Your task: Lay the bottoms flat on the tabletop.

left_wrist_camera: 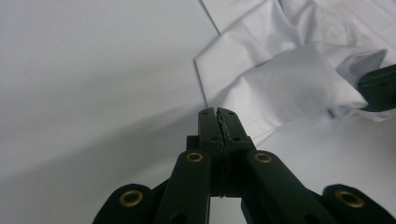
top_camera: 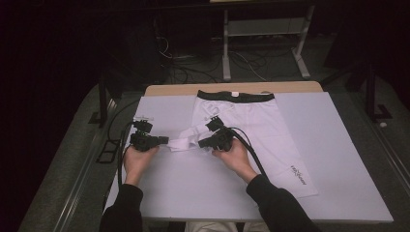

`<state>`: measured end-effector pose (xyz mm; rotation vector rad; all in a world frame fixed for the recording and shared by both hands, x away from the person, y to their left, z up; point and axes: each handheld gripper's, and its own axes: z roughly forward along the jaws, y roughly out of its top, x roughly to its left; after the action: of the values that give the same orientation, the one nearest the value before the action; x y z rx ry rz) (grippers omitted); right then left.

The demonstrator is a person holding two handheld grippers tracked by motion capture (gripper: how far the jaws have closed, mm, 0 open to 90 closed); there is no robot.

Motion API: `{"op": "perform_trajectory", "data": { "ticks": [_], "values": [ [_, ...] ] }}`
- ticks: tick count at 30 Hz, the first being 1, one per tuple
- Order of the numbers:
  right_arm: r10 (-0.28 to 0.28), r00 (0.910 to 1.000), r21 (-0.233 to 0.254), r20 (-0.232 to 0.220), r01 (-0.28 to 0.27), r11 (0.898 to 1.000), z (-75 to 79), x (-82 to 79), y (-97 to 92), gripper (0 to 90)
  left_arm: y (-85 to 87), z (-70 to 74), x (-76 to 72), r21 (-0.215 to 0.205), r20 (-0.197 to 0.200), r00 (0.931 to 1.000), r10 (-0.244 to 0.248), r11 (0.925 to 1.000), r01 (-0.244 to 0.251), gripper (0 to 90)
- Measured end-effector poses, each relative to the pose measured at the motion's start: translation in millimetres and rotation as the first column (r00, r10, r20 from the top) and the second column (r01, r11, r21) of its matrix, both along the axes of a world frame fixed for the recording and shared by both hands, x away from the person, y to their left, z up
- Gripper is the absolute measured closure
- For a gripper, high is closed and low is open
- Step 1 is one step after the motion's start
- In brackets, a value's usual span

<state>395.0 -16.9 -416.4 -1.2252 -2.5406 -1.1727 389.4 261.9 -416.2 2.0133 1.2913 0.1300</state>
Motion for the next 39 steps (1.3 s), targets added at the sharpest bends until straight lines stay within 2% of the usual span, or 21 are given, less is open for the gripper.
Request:
{"op": "perform_trajectory", "data": {
  "ticks": [4, 6, 8, 14, 16, 20, 27, 33, 36, 38, 39],
  "values": [
    [0.077, 0.9965, -0.018, -0.033, -0.077, 0.997, 4.4, -17.8, -3.6, 87.9, 2.0, 3.0, -13.0, 0.004, -0.027, 0.9989, -0.037, 0.9993, 0.037, 89.2],
    [0.108, 0.9928, 0.002, -0.052, -0.108, 0.994, 5.4, -28.3, -6.4, 88.0, 3.2, 5.1, -20.5, -0.012, -0.045, 0.9973, -0.058, 0.9983, 0.057, 89.2],
    [0.130, 0.9892, -0.002, -0.068, -0.130, 0.991, 5.3, -39.1, -8.4, 88.0, 3.5, 7.6, -28.6, -0.011, -0.053, 0.9948, -0.087, 0.9962, 0.086, 89.2],
    [0.195, 0.9740, 0.009, -0.115, -0.195, 0.981, 0.5, -70.9, -12.9, 88.1, 10.2, 10.1, -56.2, 0.031, -0.064, 0.9853, -0.158, 0.9865, 0.160, 89.1],
    [0.213, 0.9677, 0.014, -0.135, -0.213, 0.977, -1.9, -81.6, -12.1, 88.1, 16.2, 9.1, -64.0, 0.024, -0.074, 0.9830, -0.168, 0.9850, 0.171, 89.1],
    [0.250, 0.9571, -0.014, -0.146, -0.255, 0.967, -9.3, -100.5, -5.3, 88.1, 24.1, 4.2, -75.7, 0.005, -0.084, 0.9795, -0.183, 0.9829, 0.184, 89.1],
    [0.292, 0.9417, -0.024, -0.167, -0.300, 0.954, -16.4, -113.1, 1.1, 88.1, 26.6, 0.7, -88.3, -0.009, -0.096, 0.9714, -0.217, 0.9760, 0.218, 89.1],
    [0.295, 0.9385, -0.020, -0.179, -0.304, 0.953, -17.5, -116.5, -6.8, 88.0, 21.1, 0.6, -96.8, 0.023, -0.107, 0.9616, -0.253, 0.9662, 0.257, 89.1],
    [0.300, 0.9386, -0.004, -0.170, -0.305, 0.952, -15.8, -118.3, -9.0, 88.0, 21.5, 4.0, -99.3, 0.062, -0.096, 0.9633, -0.251, 0.9644, 0.257, 89.1],
    [0.306, 0.9369, 0.004, -0.169, -0.310, 0.951, -15.0, -119.1, -7.9, 88.0, 23.5, 7.4, -99.8, 0.091, -0.079, 0.9674, -0.241, 0.9647, 0.247, 89.1],
    [0.307, 0.9365, 0.005, -0.169, -0.311, 0.950, -14.5, -119.3, -7.1, 88.0, 25.2, 9.6, -99.8, 0.091, -0.071, 0.9700, -0.232, 0.9669, 0.238, 89.2]
  ]
}}
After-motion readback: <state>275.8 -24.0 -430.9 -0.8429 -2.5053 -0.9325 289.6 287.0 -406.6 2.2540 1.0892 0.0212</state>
